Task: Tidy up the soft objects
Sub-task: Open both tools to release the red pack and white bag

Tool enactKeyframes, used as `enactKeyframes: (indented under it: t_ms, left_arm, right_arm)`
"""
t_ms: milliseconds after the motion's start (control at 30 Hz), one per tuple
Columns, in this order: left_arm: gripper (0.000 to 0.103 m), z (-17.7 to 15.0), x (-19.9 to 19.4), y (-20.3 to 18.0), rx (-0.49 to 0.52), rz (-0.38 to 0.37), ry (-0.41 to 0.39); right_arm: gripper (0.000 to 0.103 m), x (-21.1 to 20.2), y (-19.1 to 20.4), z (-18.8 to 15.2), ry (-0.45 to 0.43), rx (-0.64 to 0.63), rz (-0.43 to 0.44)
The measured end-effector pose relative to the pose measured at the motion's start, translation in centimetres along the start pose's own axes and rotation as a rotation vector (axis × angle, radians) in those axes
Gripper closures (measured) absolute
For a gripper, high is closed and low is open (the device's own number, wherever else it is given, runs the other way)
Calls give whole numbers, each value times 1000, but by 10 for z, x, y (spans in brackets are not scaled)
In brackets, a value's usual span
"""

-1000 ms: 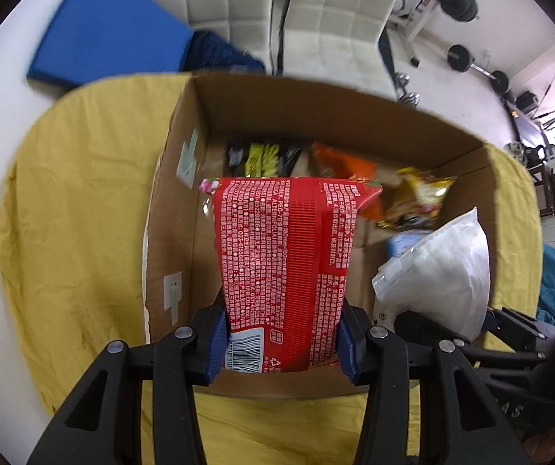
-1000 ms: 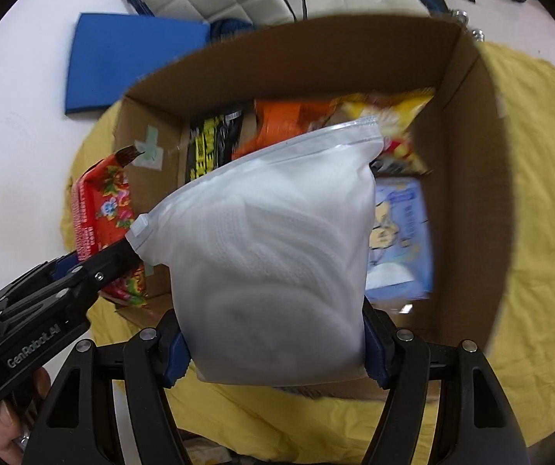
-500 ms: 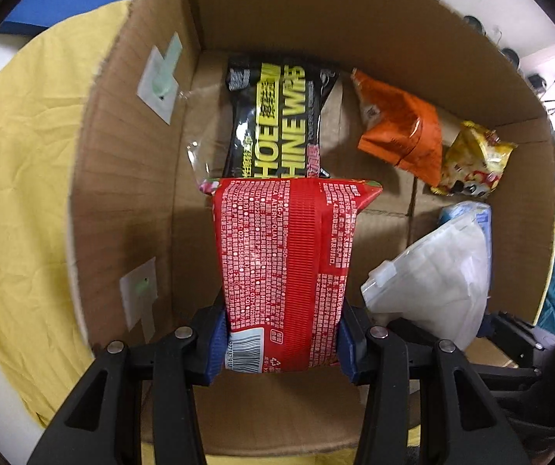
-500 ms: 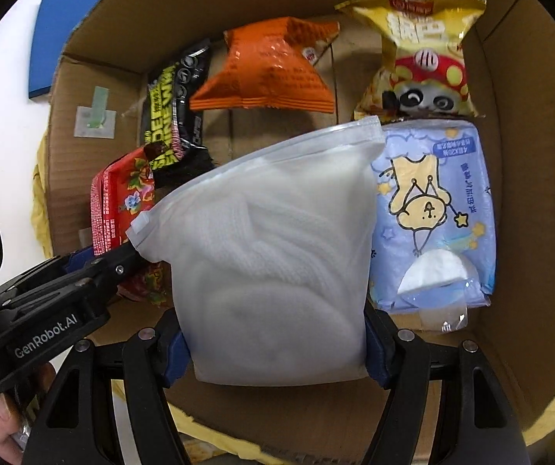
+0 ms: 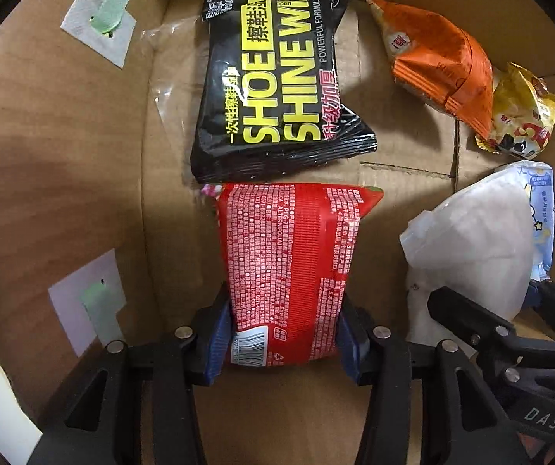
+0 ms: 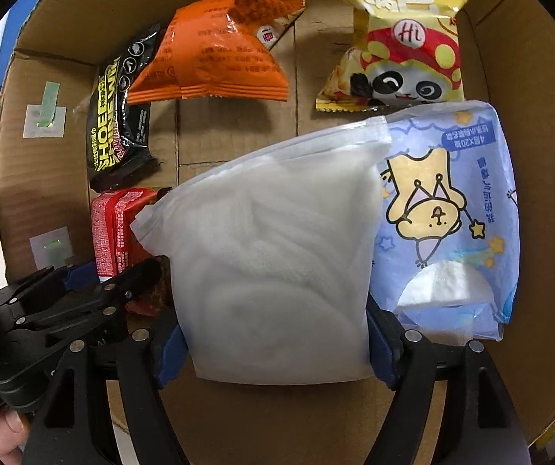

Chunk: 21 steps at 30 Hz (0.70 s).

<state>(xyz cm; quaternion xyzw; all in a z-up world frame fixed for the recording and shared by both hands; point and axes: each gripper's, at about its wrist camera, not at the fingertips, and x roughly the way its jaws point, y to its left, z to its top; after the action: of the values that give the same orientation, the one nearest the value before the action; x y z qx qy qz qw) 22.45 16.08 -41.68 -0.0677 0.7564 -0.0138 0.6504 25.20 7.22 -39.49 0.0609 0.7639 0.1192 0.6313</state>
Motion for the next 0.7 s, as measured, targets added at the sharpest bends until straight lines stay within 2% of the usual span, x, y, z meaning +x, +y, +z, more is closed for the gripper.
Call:
enactKeyframes:
  t_ms: [133,267,500,533,567,600,667,700]
  left_arm:
    - [57,3,-9,-2,6,20,-4]
    - [57,6,-18,-16,16,52,-18]
    - [55,2,-53,-23,-1,47,-72]
    - [53,1,-61,-24,-3,48,-86]
    - [46,-1,-67,-25,-4,49,-97]
    - [35,-3,-75,-27,-5,52,-115]
    - [25,-5,-92,-29,-3,64,-151]
    - [23,-7,-99,-31,-1,78,-171]
  right_arm:
    - [23,2,6,4,0,-10,-11]
    - [21,-17,7,-1,-1,-32,-33]
    - [17,-43,10,-4,-41,-75,-76]
    - [17,-48,10,-5,-52,-80,-86]
    - [16,-53,9,-7,-58,-81,-88]
    - [11,-57,8,-8,-65,-82,-89]
    - [5,-66,7,-13,-83,-84,-95]
    - [3,-70,6,-14,-93,-83,-98]
